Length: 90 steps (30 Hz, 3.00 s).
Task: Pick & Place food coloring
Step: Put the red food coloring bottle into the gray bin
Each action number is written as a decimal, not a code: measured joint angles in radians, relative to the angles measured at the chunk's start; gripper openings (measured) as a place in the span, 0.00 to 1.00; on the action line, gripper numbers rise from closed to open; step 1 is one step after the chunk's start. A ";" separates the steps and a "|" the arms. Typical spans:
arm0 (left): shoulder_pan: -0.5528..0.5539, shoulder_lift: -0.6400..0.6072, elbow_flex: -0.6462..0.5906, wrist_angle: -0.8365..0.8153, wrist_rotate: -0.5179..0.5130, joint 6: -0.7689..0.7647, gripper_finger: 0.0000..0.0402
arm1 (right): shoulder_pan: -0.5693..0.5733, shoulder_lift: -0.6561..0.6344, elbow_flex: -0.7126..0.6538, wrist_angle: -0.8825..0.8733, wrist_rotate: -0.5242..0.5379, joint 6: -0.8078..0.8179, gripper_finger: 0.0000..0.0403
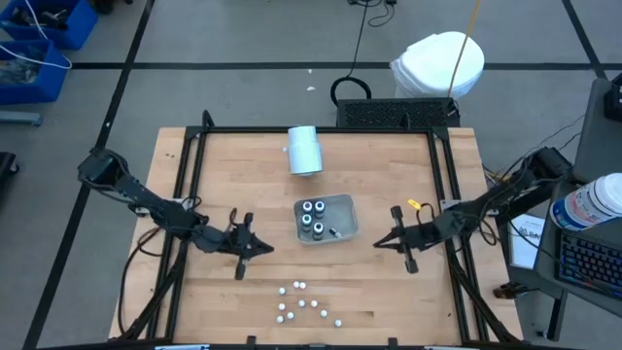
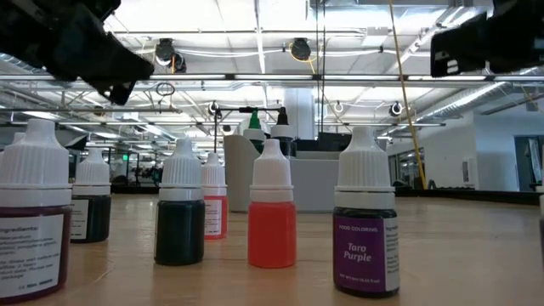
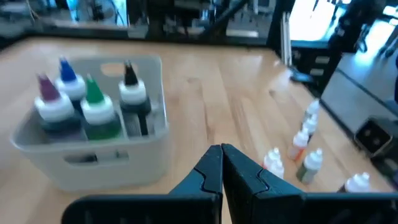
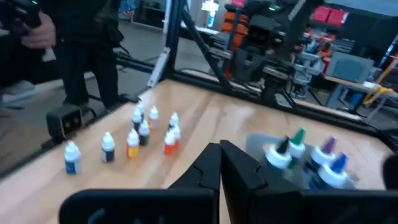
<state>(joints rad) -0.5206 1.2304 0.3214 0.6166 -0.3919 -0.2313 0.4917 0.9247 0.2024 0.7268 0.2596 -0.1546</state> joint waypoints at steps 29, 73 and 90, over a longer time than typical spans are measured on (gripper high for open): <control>-0.279 0.480 0.474 -0.086 -0.085 0.074 0.26 | -0.012 -0.081 -0.032 -0.005 -0.002 0.125 0.00; -0.179 0.518 0.490 -0.485 -0.079 -0.181 0.60 | -0.012 -0.081 -0.031 -0.006 0.000 0.164 0.00; -0.158 0.517 0.490 -0.486 0.002 -0.306 0.60 | -0.012 -0.081 -0.031 0.002 0.000 0.170 0.00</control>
<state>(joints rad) -0.6783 1.7477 0.8112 0.1305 -0.3902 -0.5377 0.4793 0.8440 0.1711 0.7288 0.2596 0.0155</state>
